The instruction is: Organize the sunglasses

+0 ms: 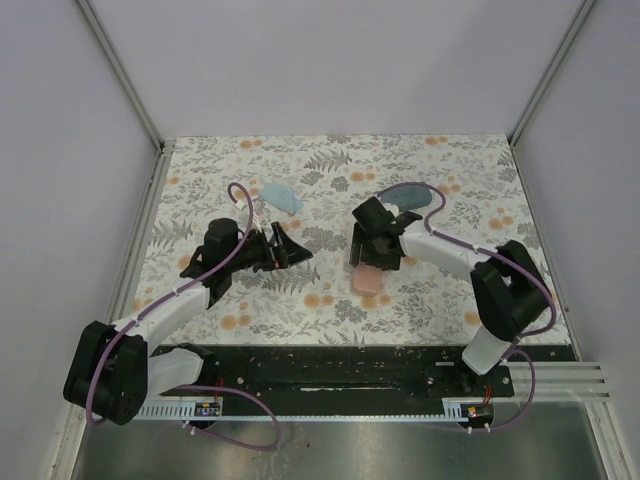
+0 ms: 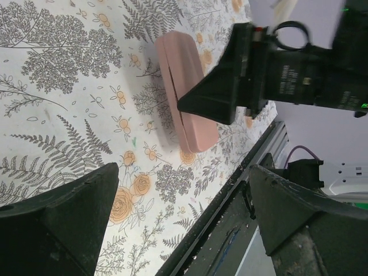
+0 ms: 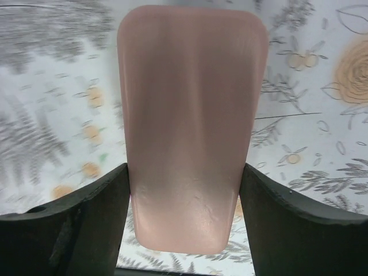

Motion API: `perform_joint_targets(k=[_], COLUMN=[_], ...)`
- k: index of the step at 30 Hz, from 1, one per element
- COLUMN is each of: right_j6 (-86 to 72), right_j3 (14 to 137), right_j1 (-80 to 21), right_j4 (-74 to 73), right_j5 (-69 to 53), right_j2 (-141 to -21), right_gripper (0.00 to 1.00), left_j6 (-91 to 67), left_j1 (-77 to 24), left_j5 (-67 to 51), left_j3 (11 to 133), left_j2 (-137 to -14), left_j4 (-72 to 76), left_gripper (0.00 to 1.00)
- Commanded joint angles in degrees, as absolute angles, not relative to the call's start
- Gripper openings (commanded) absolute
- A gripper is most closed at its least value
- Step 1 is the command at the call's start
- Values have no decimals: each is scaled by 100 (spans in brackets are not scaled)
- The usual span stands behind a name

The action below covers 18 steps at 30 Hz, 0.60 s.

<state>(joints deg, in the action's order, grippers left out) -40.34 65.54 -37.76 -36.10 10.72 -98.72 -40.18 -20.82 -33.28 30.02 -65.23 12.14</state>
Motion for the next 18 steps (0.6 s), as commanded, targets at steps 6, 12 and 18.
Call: perform_joint_targets(k=[6, 12, 18], right_j6=[-3691, -4165, -5114], right_j3=[5950, 6065, 5906], right_j1=[-3446, -3015, -3015], right_j4=[-749, 350, 1818], right_j5=[-1088, -2793, -4121], right_j2=[-7630, -7331, -7391], right_gripper=[48, 47, 48], left_j6=[-5604, -8152, -9168], left_j1=[-1503, -1503, -1888], left_j5=[-4859, -5379, -4958], left_j3=[2462, 2232, 2636], left_j2=[-6767, -7241, -7822], left_j4=[4010, 7815, 9536], left_gripper=[99, 99, 99])
